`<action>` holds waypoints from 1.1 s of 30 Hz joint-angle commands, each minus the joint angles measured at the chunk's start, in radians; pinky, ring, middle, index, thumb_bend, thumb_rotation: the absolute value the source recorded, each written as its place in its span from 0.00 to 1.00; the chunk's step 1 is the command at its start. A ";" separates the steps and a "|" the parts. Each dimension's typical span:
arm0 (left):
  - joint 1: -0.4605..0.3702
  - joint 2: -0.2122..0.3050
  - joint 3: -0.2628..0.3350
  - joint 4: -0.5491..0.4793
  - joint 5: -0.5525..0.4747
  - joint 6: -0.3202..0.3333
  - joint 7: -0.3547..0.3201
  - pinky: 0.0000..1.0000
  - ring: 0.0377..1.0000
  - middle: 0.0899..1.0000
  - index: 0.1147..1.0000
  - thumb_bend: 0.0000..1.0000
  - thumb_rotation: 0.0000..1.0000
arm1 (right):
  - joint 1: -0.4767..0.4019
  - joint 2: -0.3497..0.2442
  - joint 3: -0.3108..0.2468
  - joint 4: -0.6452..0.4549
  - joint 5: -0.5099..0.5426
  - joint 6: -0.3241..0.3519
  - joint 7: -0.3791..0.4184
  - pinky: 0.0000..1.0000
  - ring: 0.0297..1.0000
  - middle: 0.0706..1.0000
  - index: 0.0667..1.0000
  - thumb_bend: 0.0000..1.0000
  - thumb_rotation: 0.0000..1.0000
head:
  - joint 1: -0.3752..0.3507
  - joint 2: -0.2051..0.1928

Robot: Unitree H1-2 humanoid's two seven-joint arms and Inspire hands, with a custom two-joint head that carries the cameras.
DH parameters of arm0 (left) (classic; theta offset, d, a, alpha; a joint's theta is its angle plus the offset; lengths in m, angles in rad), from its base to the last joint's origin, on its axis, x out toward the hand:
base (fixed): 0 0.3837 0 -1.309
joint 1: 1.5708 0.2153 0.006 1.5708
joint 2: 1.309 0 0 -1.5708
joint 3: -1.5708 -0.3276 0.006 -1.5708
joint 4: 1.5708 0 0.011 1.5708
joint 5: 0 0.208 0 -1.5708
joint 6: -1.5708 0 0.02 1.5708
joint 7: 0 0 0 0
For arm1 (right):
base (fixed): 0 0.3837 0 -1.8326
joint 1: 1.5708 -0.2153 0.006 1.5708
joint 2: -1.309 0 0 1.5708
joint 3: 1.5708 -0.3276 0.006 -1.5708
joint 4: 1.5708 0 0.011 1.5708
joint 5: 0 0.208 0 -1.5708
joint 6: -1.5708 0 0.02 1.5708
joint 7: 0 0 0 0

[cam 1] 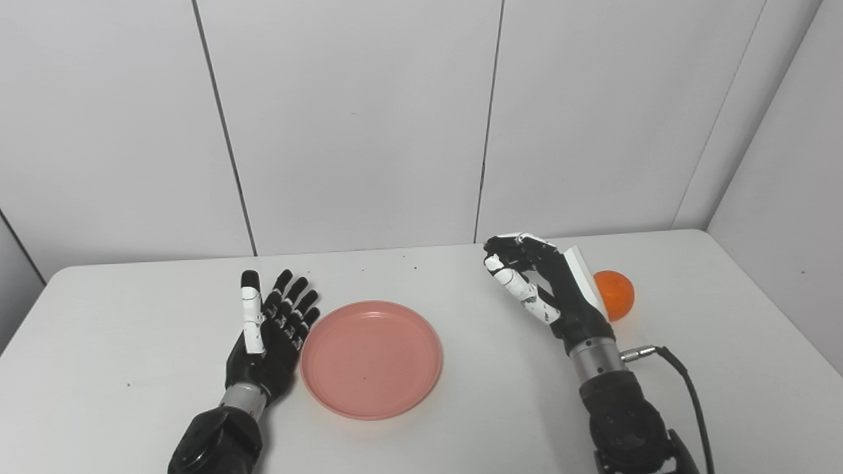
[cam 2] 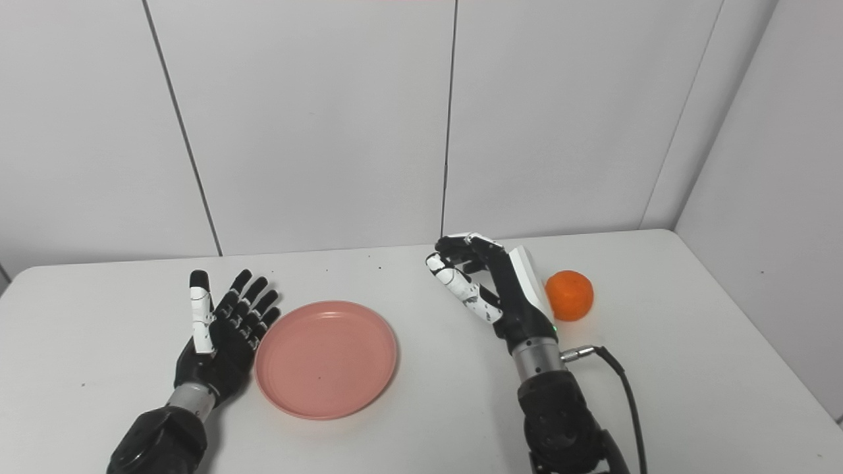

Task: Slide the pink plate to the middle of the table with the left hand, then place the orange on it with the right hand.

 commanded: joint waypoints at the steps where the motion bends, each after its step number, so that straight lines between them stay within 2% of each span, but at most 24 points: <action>1: -0.006 0.003 -0.005 0.002 0.010 -0.006 0.003 0.99 0.97 0.98 1.00 0.92 0.92 | -0.072 -0.041 -0.002 -0.012 -0.053 -0.056 -0.023 0.60 0.64 0.62 0.58 0.73 0.92 | 0.001 0.000; 3: -0.007 0.003 -0.004 0.006 0.010 -0.007 0.002 0.98 0.97 0.98 1.00 0.92 0.91 | -0.091 -0.068 0.004 0.007 -0.097 -0.080 -0.037 0.58 0.63 0.62 0.59 0.75 0.92 | -0.004 -0.005; 6: -0.008 0.004 -0.003 0.015 0.006 -0.012 -0.004 1.00 0.97 0.98 1.00 0.92 0.92 | -0.124 -0.120 0.030 0.037 -0.219 -0.098 -0.070 0.53 0.60 0.62 0.61 0.80 0.94 | -0.006 -0.008; 9: -0.008 0.004 -0.004 0.018 0.008 -0.015 -0.006 1.00 0.97 0.98 1.00 0.91 0.92 | -0.147 -0.157 0.045 0.056 -0.304 -0.089 -0.080 0.54 0.60 0.61 0.63 0.83 0.96 | -0.006 -0.011; 13: -0.007 0.004 -0.006 0.021 0.009 -0.021 -0.014 1.00 0.97 0.98 1.00 0.91 0.92 | -0.173 -0.211 0.066 0.078 -0.391 -0.067 -0.045 0.65 0.67 0.66 0.66 0.85 0.97 | -0.004 -0.012; 15: -0.006 0.005 -0.009 0.023 0.011 -0.025 -0.018 1.00 0.97 0.99 1.00 0.91 0.92 | -0.188 -0.245 0.079 0.102 -0.441 -0.063 -0.032 0.74 0.72 0.70 0.70 0.88 0.97 | -0.001 -0.014; 16: -0.006 0.005 -0.009 0.025 0.012 -0.028 -0.018 1.00 0.97 0.99 1.00 0.91 0.91 | -0.193 -0.261 0.084 0.112 -0.464 -0.059 -0.023 0.75 0.73 0.71 0.71 0.89 0.97 | 0.000 -0.012; 20: -0.005 0.004 -0.012 0.024 0.013 -0.029 -0.010 1.00 0.97 0.98 1.00 0.92 0.91 | -0.192 -0.295 0.084 0.132 -0.502 -0.061 -0.011 0.80 0.74 0.72 0.71 0.89 0.93 | 0.002 -0.013; 27: -0.003 0.005 -0.016 0.015 0.012 -0.021 -0.007 1.00 0.96 0.97 1.00 0.91 0.92 | -0.168 -0.341 0.077 0.208 -0.541 -0.083 -0.075 0.84 0.74 0.71 0.70 0.87 0.92 | 0.005 -0.014; 30: -0.004 0.008 -0.020 0.025 0.017 -0.028 -0.009 1.00 0.96 0.97 1.00 0.92 0.91 | -0.155 -0.355 0.069 0.260 -0.540 -0.099 -0.133 0.86 0.75 0.71 0.70 0.87 0.90 | 0.005 -0.014; 33: -0.004 0.007 -0.021 0.023 0.016 -0.023 -0.006 1.00 0.96 0.97 1.00 0.93 0.90 | -0.149 -0.365 0.065 0.292 -0.534 -0.088 -0.145 0.89 0.78 0.74 0.70 0.85 0.90 | 0.009 -0.017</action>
